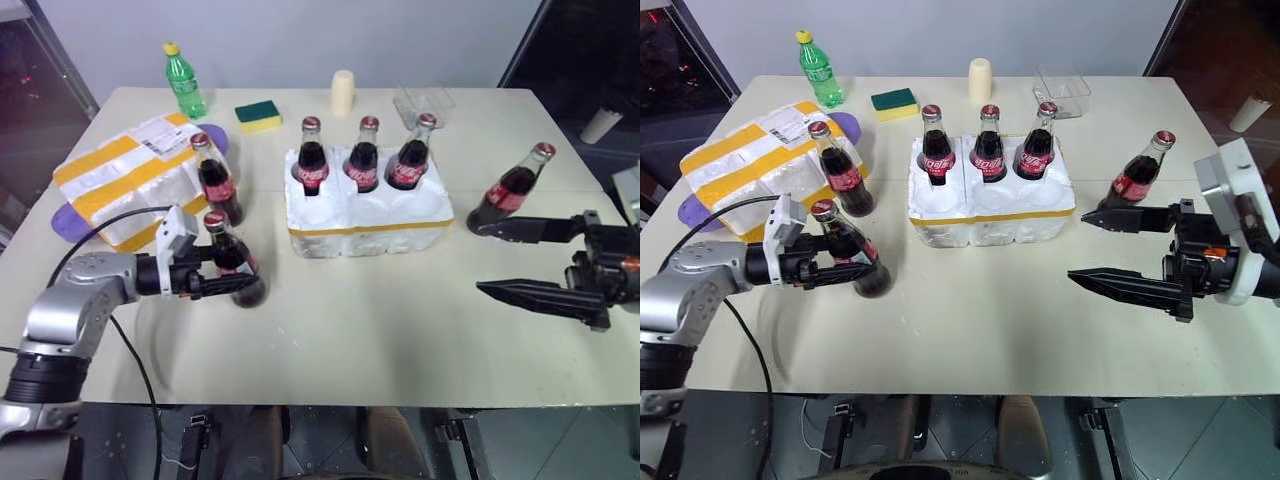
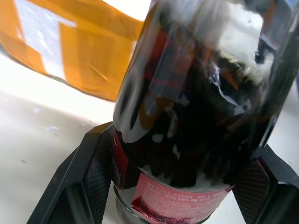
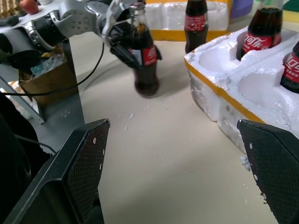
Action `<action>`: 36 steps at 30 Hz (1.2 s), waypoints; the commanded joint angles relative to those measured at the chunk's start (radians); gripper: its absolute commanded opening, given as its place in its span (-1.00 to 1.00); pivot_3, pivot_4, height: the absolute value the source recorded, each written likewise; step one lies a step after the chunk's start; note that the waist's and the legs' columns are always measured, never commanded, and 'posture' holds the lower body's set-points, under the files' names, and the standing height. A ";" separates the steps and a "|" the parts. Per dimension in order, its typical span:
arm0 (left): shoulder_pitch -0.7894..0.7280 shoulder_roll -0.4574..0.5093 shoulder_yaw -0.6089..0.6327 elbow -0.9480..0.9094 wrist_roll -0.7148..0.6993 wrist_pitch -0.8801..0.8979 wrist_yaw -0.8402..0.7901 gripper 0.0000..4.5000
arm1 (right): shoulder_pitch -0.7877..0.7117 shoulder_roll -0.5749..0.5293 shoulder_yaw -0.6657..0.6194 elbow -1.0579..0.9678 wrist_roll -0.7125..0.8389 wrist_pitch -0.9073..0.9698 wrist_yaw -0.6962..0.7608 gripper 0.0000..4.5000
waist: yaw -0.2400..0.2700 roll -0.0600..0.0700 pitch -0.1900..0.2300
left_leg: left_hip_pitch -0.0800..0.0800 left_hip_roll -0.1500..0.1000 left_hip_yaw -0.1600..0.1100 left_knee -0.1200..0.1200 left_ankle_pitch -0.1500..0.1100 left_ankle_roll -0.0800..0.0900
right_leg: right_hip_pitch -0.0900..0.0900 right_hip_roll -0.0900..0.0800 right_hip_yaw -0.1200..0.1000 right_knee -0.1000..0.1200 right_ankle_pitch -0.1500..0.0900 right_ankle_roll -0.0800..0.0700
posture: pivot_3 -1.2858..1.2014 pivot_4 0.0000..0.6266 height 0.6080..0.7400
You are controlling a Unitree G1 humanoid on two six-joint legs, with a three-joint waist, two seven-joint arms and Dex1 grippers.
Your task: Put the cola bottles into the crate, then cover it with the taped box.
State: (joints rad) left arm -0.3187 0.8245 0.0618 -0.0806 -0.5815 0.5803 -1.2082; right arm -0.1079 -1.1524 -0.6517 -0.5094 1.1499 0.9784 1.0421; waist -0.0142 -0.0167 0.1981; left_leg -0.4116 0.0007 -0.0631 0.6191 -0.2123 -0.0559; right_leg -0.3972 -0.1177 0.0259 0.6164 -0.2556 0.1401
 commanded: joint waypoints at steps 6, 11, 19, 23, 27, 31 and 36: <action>-0.209 -0.012 0.075 -0.139 -0.297 0.253 0.003 0.26 | 0.004 0.026 0.001 -0.024 0.020 -0.014 -0.048 1.00 | 0.016 -0.001 0.001 | -0.005 0.000 -0.003 0.005 0.000 0.000 | -0.001 0.000 -0.002 0.001 0.000 0.000 | 0.03 -0.52 0.98; -0.481 -0.247 0.043 -0.030 -0.298 0.245 0.195 0.26 | 0.011 0.045 -0.016 -0.042 0.040 -0.009 -0.094 1.00 | 0.029 -0.002 0.001 | -0.010 -0.001 -0.005 0.013 0.000 0.001 | 0.000 0.000 -0.003 0.001 0.002 0.004 | 0.03 -0.52 0.98; -0.738 -0.509 -0.114 0.329 0.025 -0.063 0.290 0.26 | 0.022 0.075 -0.053 -0.092 0.078 -0.019 -0.209 1.00 | 0.023 -0.002 0.001 | -0.010 -0.002 -0.006 0.011 0.000 0.001 | -0.001 0.001 -0.003 0.001 0.005 0.008 | 0.03 -0.52 0.98; -0.797 -0.564 -0.190 0.498 0.148 -0.161 0.253 0.26 | 0.025 0.085 -0.078 -0.099 0.104 -0.016 -0.273 1.00 | 0.023 -0.002 0.001 | -0.014 -0.002 -0.006 0.012 -0.001 0.002 | -0.005 0.001 -0.003 0.001 0.005 0.009 | 0.03 -0.52 0.98; -0.831 -0.594 -0.244 0.611 0.232 -0.230 0.192 0.26 | 0.071 0.105 -0.102 -0.117 0.098 -0.025 -0.288 1.00 | 0.029 -0.002 0.001 | -0.015 -0.002 -0.006 0.012 -0.001 0.002 | -0.006 0.001 -0.003 0.001 0.005 0.009 | 0.03 -0.52 0.98; -0.843 -0.632 -0.257 0.689 0.270 -0.272 0.141 0.26 | 0.099 0.133 -0.095 -0.130 0.083 -0.047 -0.305 1.00 | 0.025 -0.002 0.001 | -0.015 -0.002 -0.006 0.013 -0.001 0.002 | -0.005 0.001 -0.003 0.001 0.005 0.008 | 0.03 -0.52 0.98; -0.872 -0.699 -0.245 0.820 0.319 -0.320 0.156 0.26 | 0.108 0.152 -0.058 -0.113 0.036 -0.085 -0.308 1.00 | 0.026 -0.002 0.001 | -0.015 -0.002 -0.006 0.012 -0.001 0.002 | -0.006 0.001 -0.003 0.002 0.005 0.009 | 0.03 -0.52 0.98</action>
State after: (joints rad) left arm -1.1454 0.1423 -0.2006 0.7471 -0.2627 0.2955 -1.0425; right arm 0.0049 -1.0006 -0.7026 -0.6210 1.1926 0.9216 0.7322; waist 0.0115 -0.0183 0.1988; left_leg -0.4263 -0.0017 -0.0689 0.6311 -0.2129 -0.0541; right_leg -0.4032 -0.1167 0.0233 0.6187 -0.2508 0.1492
